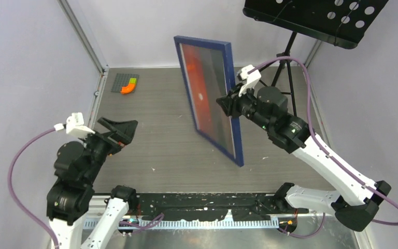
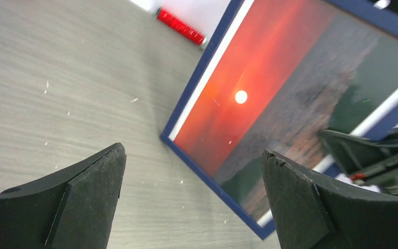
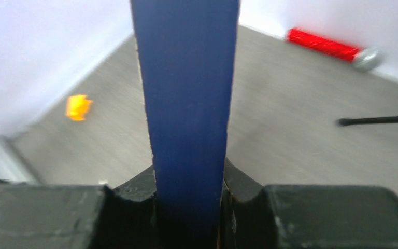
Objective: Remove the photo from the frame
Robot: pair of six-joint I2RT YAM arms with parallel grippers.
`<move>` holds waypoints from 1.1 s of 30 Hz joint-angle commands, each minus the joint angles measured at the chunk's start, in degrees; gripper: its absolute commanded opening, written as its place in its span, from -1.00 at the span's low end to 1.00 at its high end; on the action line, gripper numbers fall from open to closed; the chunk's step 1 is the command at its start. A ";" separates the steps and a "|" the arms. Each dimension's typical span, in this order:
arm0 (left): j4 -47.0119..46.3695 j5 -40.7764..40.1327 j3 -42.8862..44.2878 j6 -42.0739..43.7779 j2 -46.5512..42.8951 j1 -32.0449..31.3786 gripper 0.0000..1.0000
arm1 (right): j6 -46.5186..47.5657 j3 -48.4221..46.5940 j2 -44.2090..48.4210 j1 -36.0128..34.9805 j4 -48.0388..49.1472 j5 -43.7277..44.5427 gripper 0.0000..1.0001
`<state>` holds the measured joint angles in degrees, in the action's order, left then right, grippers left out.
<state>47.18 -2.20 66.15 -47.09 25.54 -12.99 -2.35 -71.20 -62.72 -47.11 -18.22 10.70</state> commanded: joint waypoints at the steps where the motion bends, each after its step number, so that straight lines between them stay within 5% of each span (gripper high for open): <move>1: 0.12 1.17 -3.39 0.07 4.05 -0.01 0.99 | -26.42 -0.51 2.23 6.82 7.24 -26.33 -0.90; 6: -1.40 4.74 -7.65 -0.19 7.53 -0.04 0.99 | -40.65 11.19 4.08 16.14 15.97 -34.72 -0.90; 10: -0.49 4.90 -10.32 -0.29 10.73 -0.06 0.99 | -55.03 27.14 3.71 23.66 33.76 -43.16 -0.89; 15: -1.73 7.45 -15.09 -0.43 15.48 -0.02 0.99 | -54.97 39.20 0.50 27.60 41.55 -44.65 -0.90; 21: -7.41 10.79 -20.18 0.75 22.52 -0.01 0.99 | -45.95 42.96 -9.82 32.91 40.69 -50.22 -0.88; 29: -10.07 9.67 -20.09 2.82 36.09 -0.02 0.99 | -25.29 33.56 -14.27 34.43 18.05 -37.16 0.31; 33: -12.39 10.84 -18.38 3.86 42.11 -0.30 0.99 | -21.49 30.91 -12.57 34.50 12.06 -29.63 0.50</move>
<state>39.07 7.11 45.39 -45.52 63.88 -12.99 -34.22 -34.46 -78.74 -12.88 -1.89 -27.62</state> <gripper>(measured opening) 0.995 0.722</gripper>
